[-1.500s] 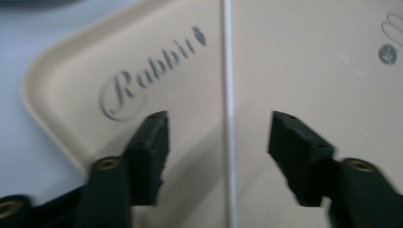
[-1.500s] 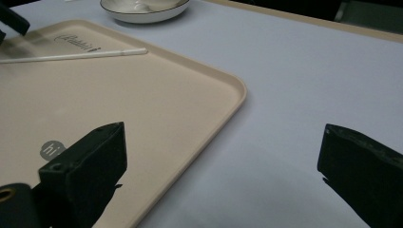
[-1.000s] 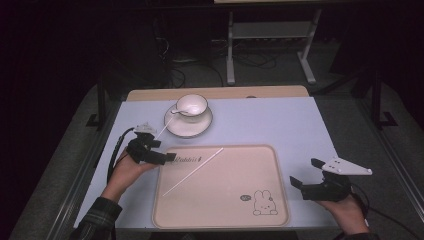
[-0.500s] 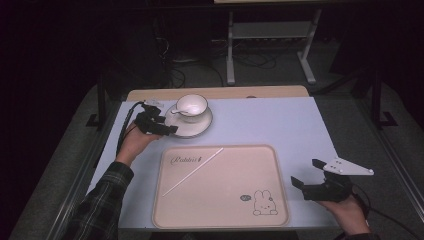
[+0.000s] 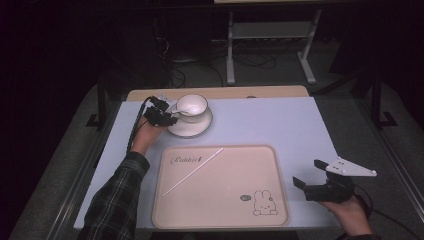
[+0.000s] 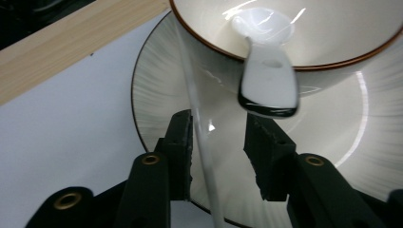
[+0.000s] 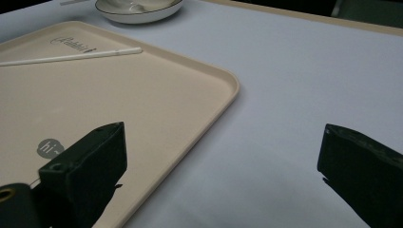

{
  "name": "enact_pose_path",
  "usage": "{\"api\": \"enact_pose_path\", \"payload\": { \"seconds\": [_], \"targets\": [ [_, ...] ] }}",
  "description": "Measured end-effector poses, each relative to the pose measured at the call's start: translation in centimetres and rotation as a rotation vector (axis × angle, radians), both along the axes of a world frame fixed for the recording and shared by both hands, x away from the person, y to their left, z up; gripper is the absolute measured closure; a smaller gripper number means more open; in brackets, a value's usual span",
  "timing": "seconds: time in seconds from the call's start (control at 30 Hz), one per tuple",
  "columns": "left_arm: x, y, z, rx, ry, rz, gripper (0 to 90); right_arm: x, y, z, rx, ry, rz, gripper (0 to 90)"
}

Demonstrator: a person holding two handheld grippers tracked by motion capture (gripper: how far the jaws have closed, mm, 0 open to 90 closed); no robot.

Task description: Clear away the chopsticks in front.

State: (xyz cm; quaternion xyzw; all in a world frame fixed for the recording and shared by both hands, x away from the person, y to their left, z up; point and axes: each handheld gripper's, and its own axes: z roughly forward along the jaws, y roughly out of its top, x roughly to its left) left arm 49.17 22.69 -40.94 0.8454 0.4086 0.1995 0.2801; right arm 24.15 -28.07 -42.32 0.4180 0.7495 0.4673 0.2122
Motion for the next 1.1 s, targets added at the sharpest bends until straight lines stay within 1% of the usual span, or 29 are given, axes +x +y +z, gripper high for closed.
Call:
{"api": "enact_pose_path", "payload": {
  "seconds": [0.03, 0.07, 0.1, 0.17, 0.2, 0.3, 0.37, 0.47, 0.53, 0.6, 0.67, 0.73, 0.77, 0.8, 0.83, 0.87, 0.97, 1.1],
  "targets": [
    [0.2, -0.1, -0.3, 0.014, 0.0, 0.01, 64.9, 0.0, 0.0, 0.0, 0.0, 0.0, 0.001, 1.7],
    [0.2, -0.1, -0.3, 0.014, 0.0, 0.01, 67.2, 0.0, 0.0, 0.0, 0.0, 0.0, 0.001, 1.7],
    [0.2, -0.1, -0.5, 0.022, -0.002, 0.013, 67.2, 0.0, 0.0, 0.0, -0.001, 0.001, 0.001, 1.7],
    [0.3, -0.1, -0.7, 0.025, -0.003, 0.024, 70.1, 0.0, 0.0, 0.0, 0.0, 0.001, 0.0, 1.7],
    [0.4, 0.0, -0.8, 0.019, -0.002, 0.028, 70.8, 0.0, 0.0, 0.0, 0.0, 0.0, 0.0, 1.7],
    [0.6, 0.4, -0.9, -0.027, 0.01, 0.047, 76.2, 0.0, 0.0, 0.0, -0.002, 0.001, 0.0, 1.7],
    [0.7, 0.5, -1.0, -0.027, 0.01, 0.054, 77.7, 0.0, 0.0, 0.0, 0.0, 0.002, -0.001, 1.7],
    [0.9, 0.6, -1.3, -0.04, 0.017, 0.067, 78.5, 0.0, -0.1, 0.0, 0.001, 0.002, -0.002, 1.7],
    [0.9, 0.8, -1.4, -0.046, 0.02, 0.078, 81.6, 0.0, -0.1, 0.0, 0.001, 0.002, -0.002, 1.8],
    [1.0, 0.9, -1.6, -0.057, 0.019, 0.084, 82.8, 0.0, 0.0, 0.0, 0.0, 0.002, -0.001, 1.8],
    [1.0, 0.9, -1.6, -0.051, 0.01, 0.092, 84.1, 0.0, -0.1, 0.0, 0.001, 0.002, -0.002, 1.8],
    [1.0, 1.0, -1.4, -0.06, 0.005, 0.098, 84.2, 0.0, -0.1, 0.0, 0.001, 0.002, -0.001, 1.8],
    [1.0, 1.1, -1.3, -0.071, 0.0, 0.109, 84.4, 0.0, -0.1, 0.0, 0.002, 0.001, -0.002, 1.8],
    [1.0, 1.2, -1.2, -0.086, 0.0, 0.115, 84.4, 0.0, -0.1, 0.0, 0.002, 0.001, -0.002, 1.8],
    [1.0, 1.3, -1.0, -0.111, -0.004, 0.124, 84.5, 0.0, -0.1, 0.0, 0.002, 0.002, -0.002, 1.8],
    [1.0, 1.4, -0.8, -0.121, -0.007, 0.125, 84.5, 0.0, -0.1, 0.0, 0.002, 0.003, -0.002, 1.8],
    [0.8, 1.8, -0.2, -0.123, -0.007, 0.138, 84.6, 0.0, -0.1, 0.0, 0.001, 0.003, -0.001, 1.8],
    [0.4, 2.7, 0.6, -0.128, 0.007, 0.148, 84.7, 0.0, -0.1, 0.0, 0.0, 0.001, -0.002, 1.7]
  ]
}}
